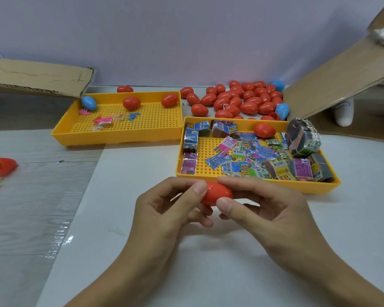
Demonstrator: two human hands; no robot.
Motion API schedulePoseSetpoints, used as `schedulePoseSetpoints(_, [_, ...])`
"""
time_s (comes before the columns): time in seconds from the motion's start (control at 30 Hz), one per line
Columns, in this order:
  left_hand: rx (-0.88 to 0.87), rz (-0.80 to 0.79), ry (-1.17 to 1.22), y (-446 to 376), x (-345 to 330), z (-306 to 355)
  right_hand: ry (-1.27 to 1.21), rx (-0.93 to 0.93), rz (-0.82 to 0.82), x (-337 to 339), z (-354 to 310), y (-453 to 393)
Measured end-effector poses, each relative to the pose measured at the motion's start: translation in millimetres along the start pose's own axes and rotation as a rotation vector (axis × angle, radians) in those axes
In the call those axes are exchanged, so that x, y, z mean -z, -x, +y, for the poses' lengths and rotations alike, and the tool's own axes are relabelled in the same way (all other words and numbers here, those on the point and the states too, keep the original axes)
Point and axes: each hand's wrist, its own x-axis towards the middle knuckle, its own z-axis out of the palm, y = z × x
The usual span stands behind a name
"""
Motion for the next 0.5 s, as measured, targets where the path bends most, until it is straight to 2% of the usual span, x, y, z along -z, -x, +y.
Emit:
schedulePoseSetpoints(0.17, [0.009, -0.058, -0.011, 1.9, -0.6, -0.9, 0.055, 0.042, -0.03, 1.1, -0.2, -0.4])
schedulePoseSetpoints(0.23, [-0.003, -0.048, -0.032, 2.6, -0.8, -2.6, 0.278, 0.169, -0.049, 6.5, -3.9, -1.8])
schedulePoseSetpoints(0.33, [-0.031, 0.04, -0.017, 1.2, -1.1, -3.8, 0.759, 0.346, -0.005, 27.7, -6.0, -9.0])
schedulePoseSetpoints(0.5, [-0.042, 0.057, -0.005, 0.9, -3.3, -4.4, 1.168, 0.212, 0.087, 45.0, 0.9, -18.3])
